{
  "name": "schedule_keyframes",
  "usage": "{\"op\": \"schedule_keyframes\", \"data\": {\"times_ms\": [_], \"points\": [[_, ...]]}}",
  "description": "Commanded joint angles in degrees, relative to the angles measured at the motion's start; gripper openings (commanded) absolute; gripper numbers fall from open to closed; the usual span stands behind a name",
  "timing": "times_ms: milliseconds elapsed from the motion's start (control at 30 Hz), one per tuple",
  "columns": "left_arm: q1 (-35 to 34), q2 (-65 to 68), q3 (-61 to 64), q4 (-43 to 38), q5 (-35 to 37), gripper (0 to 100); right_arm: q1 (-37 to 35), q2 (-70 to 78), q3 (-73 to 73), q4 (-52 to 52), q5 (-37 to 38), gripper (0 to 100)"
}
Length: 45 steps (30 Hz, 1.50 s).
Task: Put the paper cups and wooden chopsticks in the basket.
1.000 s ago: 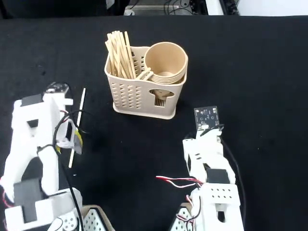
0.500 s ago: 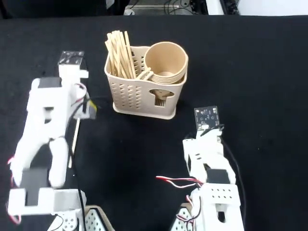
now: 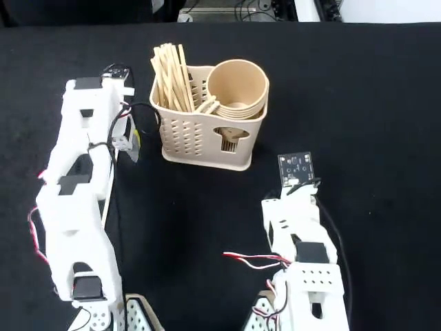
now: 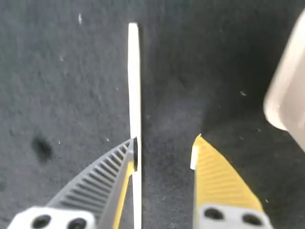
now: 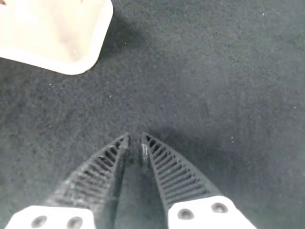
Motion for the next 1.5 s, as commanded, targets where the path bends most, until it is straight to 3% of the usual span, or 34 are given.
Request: {"op": "schedule_keyframes", "data": {"times_ms": [0, 200, 500, 800, 1100, 1200, 1367, 1467], "points": [[-2.9, 3.3, -8.0, 1.9, -0.4, 18, -0.2, -0.8, 0.0, 0.1, 0.0, 3.9], [-3.4, 3.7, -9.4, 5.5, -0.4, 3, -0.2, -0.8, 0.0, 0.1, 0.2, 3.9], [-1.5, 3.6, -9.5, 6.2, -0.4, 4, -0.2, -0.8, 0.0, 0.1, 0.2, 3.9], [-2.3, 4.7, -17.1, 5.6, -0.4, 20, -0.2, -0.8, 0.0, 0.1, 0.3, 3.9], [-2.4, 14.8, -17.6, 0.4, -0.6, 20, -0.2, -0.8, 0.0, 0.1, 0.3, 3.9], [-2.4, 15.5, -19.3, 1.1, -1.1, 18, -0.2, -0.8, 0.0, 0.1, 0.3, 3.9], [-1.7, 15.6, -23.4, 5.6, -0.8, 3, -0.2, -0.8, 0.0, 0.1, 0.2, 3.9], [-1.4, 15.5, -26.3, 9.3, -0.8, 4, -0.2, -0.8, 0.0, 0.1, 0.2, 3.9]]}}
